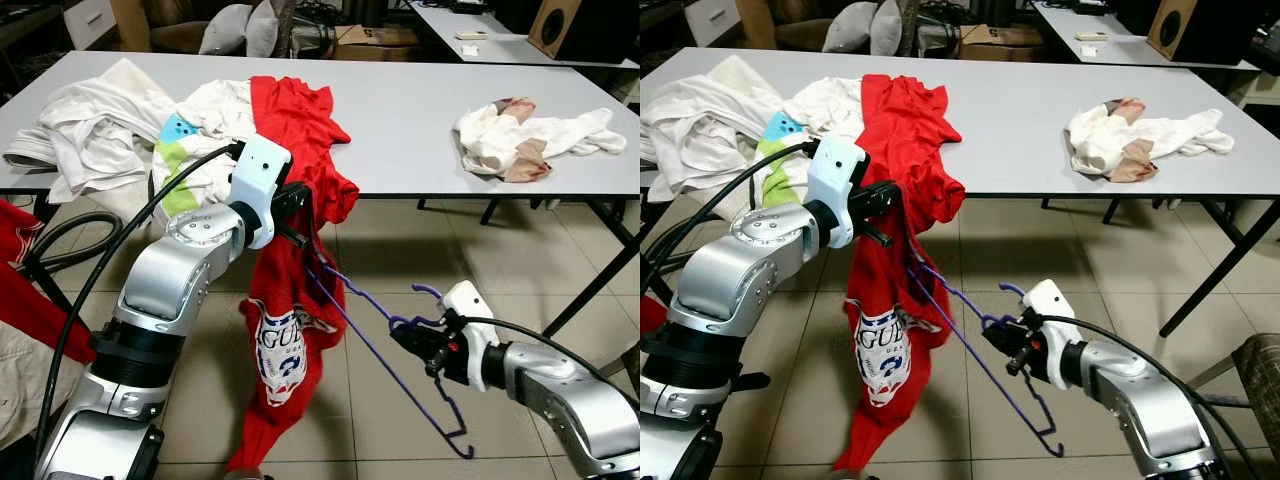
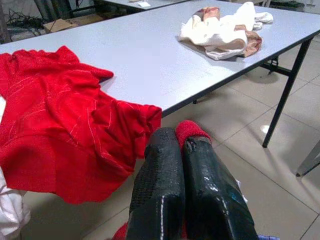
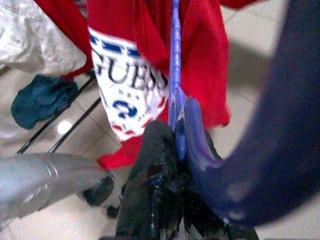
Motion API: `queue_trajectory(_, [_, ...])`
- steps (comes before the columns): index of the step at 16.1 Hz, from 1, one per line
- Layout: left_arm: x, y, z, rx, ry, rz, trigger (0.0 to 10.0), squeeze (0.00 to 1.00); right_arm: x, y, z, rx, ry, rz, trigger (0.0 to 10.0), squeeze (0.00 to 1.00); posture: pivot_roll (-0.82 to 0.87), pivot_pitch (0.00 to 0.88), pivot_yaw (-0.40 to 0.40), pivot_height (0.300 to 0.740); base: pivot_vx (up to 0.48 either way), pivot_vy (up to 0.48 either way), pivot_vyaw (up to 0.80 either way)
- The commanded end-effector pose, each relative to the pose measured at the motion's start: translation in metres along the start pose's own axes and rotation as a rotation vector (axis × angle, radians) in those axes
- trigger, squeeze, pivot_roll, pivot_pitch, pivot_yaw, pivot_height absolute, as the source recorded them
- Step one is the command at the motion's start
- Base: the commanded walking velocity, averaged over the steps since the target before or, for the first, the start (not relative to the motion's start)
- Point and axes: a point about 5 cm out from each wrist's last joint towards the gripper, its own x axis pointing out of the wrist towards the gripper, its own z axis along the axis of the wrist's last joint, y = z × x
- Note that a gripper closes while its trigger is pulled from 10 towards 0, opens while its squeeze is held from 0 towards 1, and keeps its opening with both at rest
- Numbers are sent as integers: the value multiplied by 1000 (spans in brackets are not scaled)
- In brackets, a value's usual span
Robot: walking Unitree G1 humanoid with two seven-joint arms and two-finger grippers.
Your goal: Hang hanger
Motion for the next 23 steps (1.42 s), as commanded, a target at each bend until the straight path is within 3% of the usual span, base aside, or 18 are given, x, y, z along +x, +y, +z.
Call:
queue_trajectory(1, [-2, 1, 18, 27, -56, 11, 10000, 0, -1, -2, -5, 24, 39, -6, 10000, 0, 18, 0, -32, 740, 0, 0, 0])
queue_trajectory(3, [-3, 1, 19, 30, -61, 8, 10000, 0, -2, -7, -10, 104, 36, -55, 10000, 0, 17, 0, -43, 740, 0, 0, 0])
queue_trajectory(5, [-5, -1, 20, 36, -65, 4, 10000, 0, -5, -19, -13, 283, -24, -149, 10000, 0, 13, 0, -50, 740, 0, 0, 0])
queue_trajectory(8, [-7, -6, 20, 52, -60, -39, 10000, 0, -4, -29, -12, 414, -126, -189, 10000, 0, 10, 0, -50, 740, 0, 0, 0])
queue_trajectory(9, [-8, -10, 17, 83, -50, -78, 10000, 0, -4, -38, -6, 549, -234, -190, 10000, 0, 6, 0, -51, 740, 0, 0, 0])
queue_trajectory(11, [-11, -20, 19, 136, -75, -156, 10000, 0, -3, -40, -8, 625, -259, -146, 10000, 0, 7, 0, -51, 740, 0, 0, 0])
queue_trajectory(13, [-9, -21, 21, 146, -85, -149, 10000, 0, -2, -29, -11, 489, -178, -57, 10000, 0, 12, 0, -55, 740, 0, 0, 0])
queue_trajectory(14, [-8, -20, 23, 167, -97, -141, 10000, 0, -4, -22, -7, 351, -144, 7, 10000, 0, 13, 0, -55, 740, 0, 0, 0])
queue_trajectory(16, [-8, -18, 25, 177, -103, -140, 10000, 0, -9, -28, 2, 333, -169, -16, 10000, 0, 12, 0, -55, 740, 0, 0, 0])
queue_trajectory(19, [-12, -21, 29, 211, -116, -197, 10000, 0, -16, -34, 14, 189, -136, -12, 10000, 0, 6, 0, -53, 740, 0, 0, 0])
queue_trajectory(23, [-9, -30, 26, 230, -90, -248, 10000, 0, -9, -25, 26, 150, -142, 67, 10000, 0, 9, 0, -59, 740, 0, 0, 0])
